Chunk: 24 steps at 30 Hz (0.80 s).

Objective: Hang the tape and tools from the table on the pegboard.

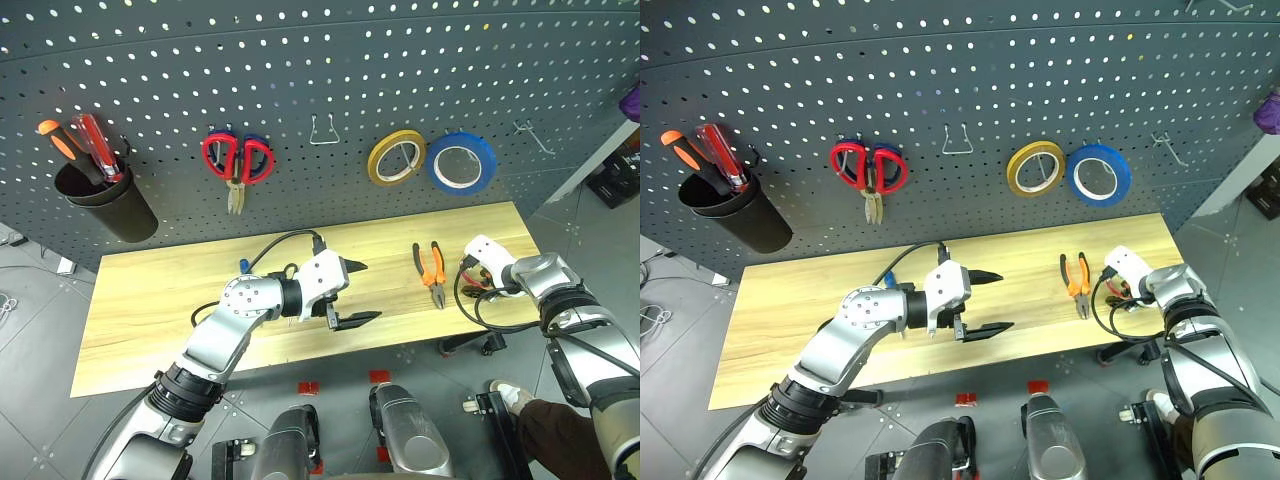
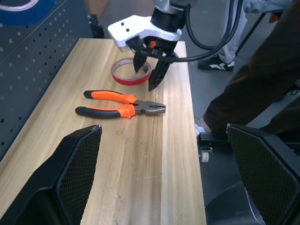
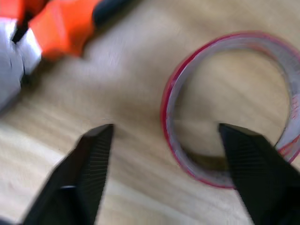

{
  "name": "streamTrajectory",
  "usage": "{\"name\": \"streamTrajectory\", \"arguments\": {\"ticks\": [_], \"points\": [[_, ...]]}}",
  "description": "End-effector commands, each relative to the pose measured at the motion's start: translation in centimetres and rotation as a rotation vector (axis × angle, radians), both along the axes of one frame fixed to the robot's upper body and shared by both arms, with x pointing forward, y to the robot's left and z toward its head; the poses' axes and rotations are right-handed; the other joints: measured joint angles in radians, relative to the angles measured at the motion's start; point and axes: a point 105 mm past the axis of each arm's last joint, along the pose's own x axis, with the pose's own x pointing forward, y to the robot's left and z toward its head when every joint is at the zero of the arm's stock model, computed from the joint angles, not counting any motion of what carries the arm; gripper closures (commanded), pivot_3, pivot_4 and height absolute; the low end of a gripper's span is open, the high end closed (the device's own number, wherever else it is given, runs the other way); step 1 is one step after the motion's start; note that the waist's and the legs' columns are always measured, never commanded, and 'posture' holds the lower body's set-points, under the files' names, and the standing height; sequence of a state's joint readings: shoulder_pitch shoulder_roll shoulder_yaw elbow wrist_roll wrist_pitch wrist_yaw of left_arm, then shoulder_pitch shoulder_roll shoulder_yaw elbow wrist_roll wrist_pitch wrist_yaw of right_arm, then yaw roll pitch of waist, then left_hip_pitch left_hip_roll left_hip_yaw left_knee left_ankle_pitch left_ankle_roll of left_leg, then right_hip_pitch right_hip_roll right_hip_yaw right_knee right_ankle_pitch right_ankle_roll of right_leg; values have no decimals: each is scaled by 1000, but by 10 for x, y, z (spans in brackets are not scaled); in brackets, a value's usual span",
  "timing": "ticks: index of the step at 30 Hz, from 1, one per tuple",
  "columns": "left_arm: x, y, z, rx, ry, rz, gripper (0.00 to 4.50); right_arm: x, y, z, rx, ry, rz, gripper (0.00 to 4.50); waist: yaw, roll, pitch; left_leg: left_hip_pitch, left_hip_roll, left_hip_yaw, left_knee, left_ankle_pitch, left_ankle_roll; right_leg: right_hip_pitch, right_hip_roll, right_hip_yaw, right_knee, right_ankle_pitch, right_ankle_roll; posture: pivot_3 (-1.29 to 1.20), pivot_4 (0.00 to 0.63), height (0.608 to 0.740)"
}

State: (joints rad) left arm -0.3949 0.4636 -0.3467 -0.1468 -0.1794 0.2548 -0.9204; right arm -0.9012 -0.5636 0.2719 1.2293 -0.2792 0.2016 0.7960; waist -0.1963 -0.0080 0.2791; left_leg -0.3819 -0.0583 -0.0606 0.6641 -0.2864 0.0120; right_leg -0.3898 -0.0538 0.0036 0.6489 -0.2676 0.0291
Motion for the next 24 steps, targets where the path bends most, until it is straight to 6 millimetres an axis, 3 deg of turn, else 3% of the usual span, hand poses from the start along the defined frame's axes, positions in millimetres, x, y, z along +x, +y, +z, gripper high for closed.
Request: {"name": "streamTrajectory", "arguments": {"ticks": [1,8,11,15,18,20,24], "points": [[-8,-5,3,-16,-27,-41,0,-14,1,-16,-3,109,27,2200,0,0,0,0,0,1,0,0,0,0,0,1,0,0,1,-349,277,740],[-13,-7,8,-48,-49,-83,0,-17,-8,-25,-49,61,-2,4423,0,-2,-1,1,0,3,4,1,1,1,0,4,0,4,6,-361,259,740],[-11,-8,12,-70,-44,-76,0,-14,-9,-22,-22,-22,-1,4423,-1,-3,-3,1,0,4,7,1,1,2,0,6,0,5,8,-371,255,740],[-10,-13,32,-196,-9,-67,0,-10,-14,-6,67,-178,-62,4423,1,-4,-3,-1,-1,4,12,-2,5,2,0,6,1,7,10,-384,254,740],[-3,-20,45,-208,-57,-51,0,-12,-9,34,93,-476,-54,4423,5,-3,-2,-2,-1,5,13,-2,5,1,0,8,1,7,12,-398,260,740],[3,-24,52,-210,-93,-33,0,-21,2,68,98,-718,-43,4423,2,-2,-2,-4,-1,5,13,-2,5,-1,0,8,1,7,12,-408,262,740],[12,-36,67,-225,-143,5,0,-36,30,122,156,-1036,-57,4423,-29,-2,-2,-9,-1,11,14,-2,5,-8,1,14,5,8,14,-429,268,740]]}}
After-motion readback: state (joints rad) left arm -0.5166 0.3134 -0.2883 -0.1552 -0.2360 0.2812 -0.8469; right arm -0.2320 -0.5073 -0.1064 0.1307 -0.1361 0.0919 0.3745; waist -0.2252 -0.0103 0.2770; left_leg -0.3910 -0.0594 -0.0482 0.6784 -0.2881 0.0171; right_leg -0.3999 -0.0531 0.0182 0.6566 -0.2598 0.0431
